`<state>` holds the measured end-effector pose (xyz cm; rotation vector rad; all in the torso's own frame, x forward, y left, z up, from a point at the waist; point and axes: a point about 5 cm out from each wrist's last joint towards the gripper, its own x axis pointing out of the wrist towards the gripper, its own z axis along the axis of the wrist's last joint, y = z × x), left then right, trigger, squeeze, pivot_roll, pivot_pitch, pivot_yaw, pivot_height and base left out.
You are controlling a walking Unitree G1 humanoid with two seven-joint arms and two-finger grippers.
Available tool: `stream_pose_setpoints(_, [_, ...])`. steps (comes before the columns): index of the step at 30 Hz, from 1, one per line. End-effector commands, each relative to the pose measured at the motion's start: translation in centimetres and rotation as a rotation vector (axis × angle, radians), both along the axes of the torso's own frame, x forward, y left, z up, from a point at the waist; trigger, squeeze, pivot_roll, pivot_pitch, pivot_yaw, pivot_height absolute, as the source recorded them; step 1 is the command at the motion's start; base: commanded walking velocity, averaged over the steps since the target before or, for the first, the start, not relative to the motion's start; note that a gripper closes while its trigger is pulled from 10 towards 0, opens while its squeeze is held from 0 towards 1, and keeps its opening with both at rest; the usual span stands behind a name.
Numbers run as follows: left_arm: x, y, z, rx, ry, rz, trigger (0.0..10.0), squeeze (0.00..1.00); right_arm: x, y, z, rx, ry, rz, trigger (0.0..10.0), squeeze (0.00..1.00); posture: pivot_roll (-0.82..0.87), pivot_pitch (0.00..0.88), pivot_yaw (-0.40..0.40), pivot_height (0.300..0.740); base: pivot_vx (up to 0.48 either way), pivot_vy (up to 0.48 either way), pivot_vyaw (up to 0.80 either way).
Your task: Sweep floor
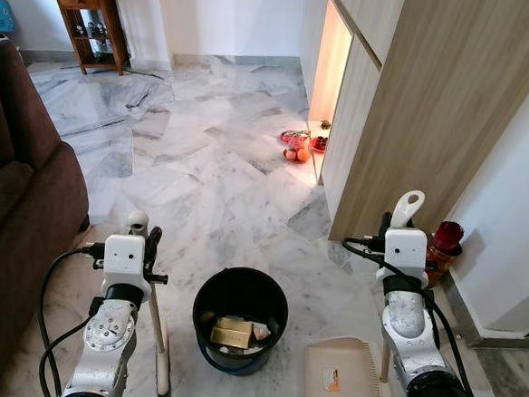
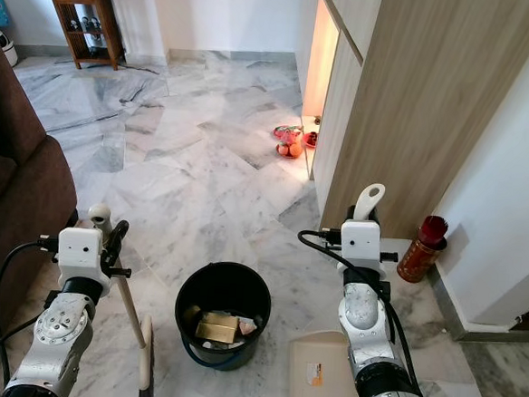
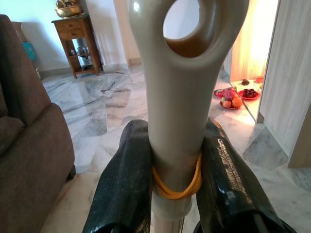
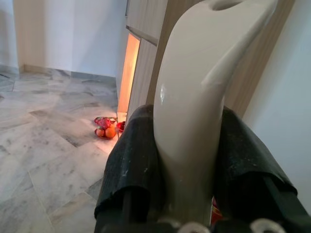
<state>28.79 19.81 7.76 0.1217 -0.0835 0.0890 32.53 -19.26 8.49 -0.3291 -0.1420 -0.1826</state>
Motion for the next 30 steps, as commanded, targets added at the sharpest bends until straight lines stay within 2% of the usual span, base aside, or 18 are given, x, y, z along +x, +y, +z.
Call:
stream_pose_setpoints(1, [0.24,-0.18,0.86,0.007,-0.046,-0.007,10.0,0.0,0.49,0.2,0.97,-0.017,-0.042,0.023,10.0,0.0,0.13,0.0,0.024,0.74,0.0,0.0,0.0])
stream_pose_setpoints(6, [0.26,-0.15,0.88,0.006,-0.047,-0.006,10.0,0.0,0.5,0.25,0.95,-0.017,-0.041,0.024,10.0,0.0,0.13,0.0,0.024,0.74,0.0,0.0,0.0])
stream_pose_setpoints(30, [0.65,-0.12,1.36,0.016,-0.058,-0.02,10.0,0.0,0.56,0.66,0.9,-0.01,-0.044,0.027,10.0,0.0,0.14,0.0,0.035,0.74,-0.276,0.0,0.0])
